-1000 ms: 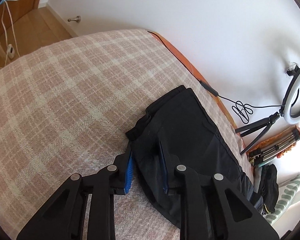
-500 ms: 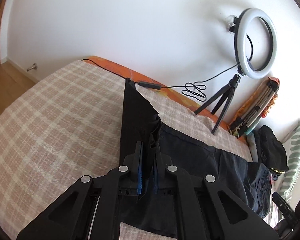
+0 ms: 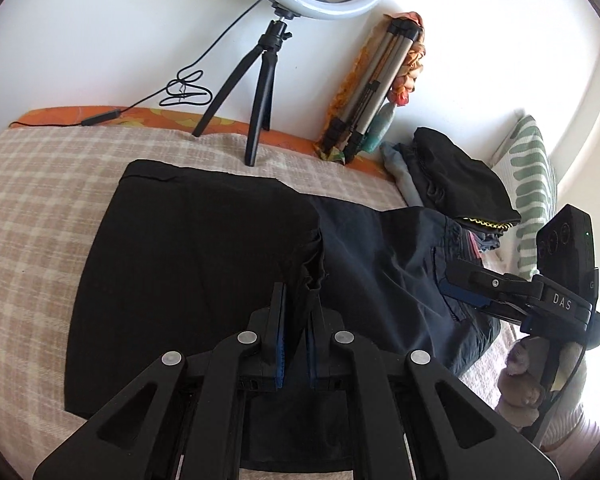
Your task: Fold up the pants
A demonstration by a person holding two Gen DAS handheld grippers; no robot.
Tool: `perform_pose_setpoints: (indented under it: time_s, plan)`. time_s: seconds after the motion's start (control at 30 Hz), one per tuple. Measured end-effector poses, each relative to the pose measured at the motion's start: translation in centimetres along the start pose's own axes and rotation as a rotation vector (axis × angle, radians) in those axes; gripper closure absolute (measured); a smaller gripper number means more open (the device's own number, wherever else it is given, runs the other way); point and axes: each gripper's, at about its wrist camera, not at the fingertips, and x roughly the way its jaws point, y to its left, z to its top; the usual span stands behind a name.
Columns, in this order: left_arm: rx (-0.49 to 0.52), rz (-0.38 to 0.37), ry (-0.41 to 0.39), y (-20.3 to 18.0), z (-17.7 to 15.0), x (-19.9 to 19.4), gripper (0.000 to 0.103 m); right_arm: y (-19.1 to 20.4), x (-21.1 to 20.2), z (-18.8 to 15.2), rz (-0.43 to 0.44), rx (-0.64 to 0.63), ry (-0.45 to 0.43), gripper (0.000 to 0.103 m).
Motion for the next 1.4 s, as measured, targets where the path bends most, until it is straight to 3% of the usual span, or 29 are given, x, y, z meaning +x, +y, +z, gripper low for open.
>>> perform_pose_setpoints:
  time_s: [0.27, 0.43, 0.53, 0.6, 0.67, 0.73, 0.87, 0.93, 1.0, 1.17, 1.3, 1.4]
  plan:
    - [0.051, -0.105, 0.033, -5.2, -1.4, 0.9, 0.097, -1.4, 2.7, 0.8, 0.186, 0.153, 0.085, 0.026]
    - [0.122, -0.131, 0.062, -8.1, -2.7, 1.6, 0.097, -2.4, 3.6, 1.3, 0.27, 0.247, 0.102, 0.027]
    - [0.141, -0.144, 0.078, -9.0, -3.1, 2.0, 0.097, -2.2, 3.1, 1.6, 0.236, 0.205, 0.091, 0.045]
    - [0.155, -0.143, 0.079, -9.5, -3.3, 2.1, 0.097, -2.1, 2.8, 1.7, 0.191, 0.16, 0.089, 0.07]
    - [0.169, -0.144, 0.089, -9.8, -3.3, 2.2, 0.097, -2.5, 2.6, 1.6, 0.159, 0.13, 0.082, 0.083]
    - [0.172, -0.141, 0.115, -9.8, -3.3, 2.4, 0.088, -3.0, 2.3, 1.5, 0.137, 0.113, 0.075, 0.095]
    - [0.194, -0.14, 0.128, -9.7, -3.2, 1.2, 0.08, -3.2, 1.3, 1.9, 0.087, 0.065, 0.033, 0.101]
    - [0.204, -0.129, 0.099, -9.1, -2.9, -0.3, 0.064, -3.1, 0.7, 2.3, 0.074, 0.043, 0.008, 0.101]
    - [0.191, -0.106, 0.052, -7.9, -2.3, -2.0, 0.056, -2.7, -0.1, 2.6, 0.053, 0.01, -0.014, 0.102]
    - [0.134, 0.077, -0.053, -3.0, -0.3, -4.6, 0.056, -3.0, -2.5, 3.2, -0.026, -0.054, -0.06, 0.102]
    - [0.062, 0.159, -0.046, 0.4, 0.0, -3.7, 0.056, -4.8, -4.2, 3.9, -0.076, -0.037, -0.085, 0.102]
    - [0.131, 0.185, 0.001, -0.4, -0.9, -1.6, 0.056, -6.8, -5.2, 4.4, -0.114, -0.023, -0.081, 0.102]
